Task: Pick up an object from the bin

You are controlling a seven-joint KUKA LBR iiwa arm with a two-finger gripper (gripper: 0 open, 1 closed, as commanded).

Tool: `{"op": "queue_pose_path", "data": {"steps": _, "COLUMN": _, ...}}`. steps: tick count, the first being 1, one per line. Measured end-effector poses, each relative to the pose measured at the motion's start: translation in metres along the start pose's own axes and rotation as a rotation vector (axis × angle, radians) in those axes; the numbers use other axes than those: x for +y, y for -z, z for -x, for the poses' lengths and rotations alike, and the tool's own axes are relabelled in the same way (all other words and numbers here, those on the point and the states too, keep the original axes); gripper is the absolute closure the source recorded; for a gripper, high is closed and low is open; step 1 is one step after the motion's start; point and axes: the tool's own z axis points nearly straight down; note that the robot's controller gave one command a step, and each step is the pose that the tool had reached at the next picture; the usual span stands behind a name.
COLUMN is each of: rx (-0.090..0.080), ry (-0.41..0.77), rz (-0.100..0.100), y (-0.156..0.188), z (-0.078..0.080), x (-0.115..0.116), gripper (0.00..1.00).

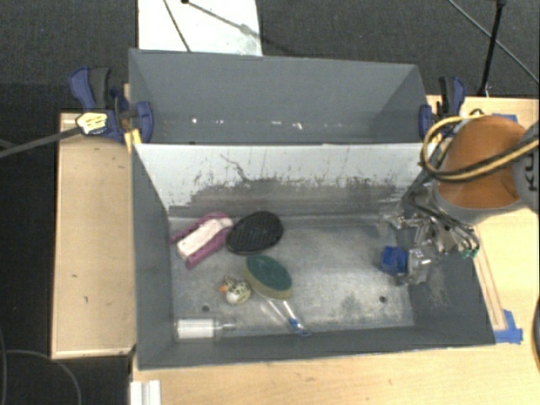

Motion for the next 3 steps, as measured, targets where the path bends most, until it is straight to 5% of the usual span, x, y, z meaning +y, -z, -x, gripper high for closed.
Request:
{"op": "queue_pose_path", "data": {"steps": 1, "rx": 0.003, "ry": 0.088, "rz": 0.007, "y": 0.0004, "z": 0.0159, "x": 0.0830, "gripper": 0.00}}
{"op": "queue_pose_path", "data": {"steps": 2, "rx": 0.003, "ry": 0.078, "rz": 0.004, "y": 0.0004, "z": 0.0144, "x": 0.0775, "gripper": 1.00}}
{"op": "queue_pose_path", "data": {"steps": 3, "rx": 0.003, "ry": 0.076, "rz": 0.004, "y": 0.0004, "z": 0.0144, "x": 0.0775, "gripper": 0.00}}
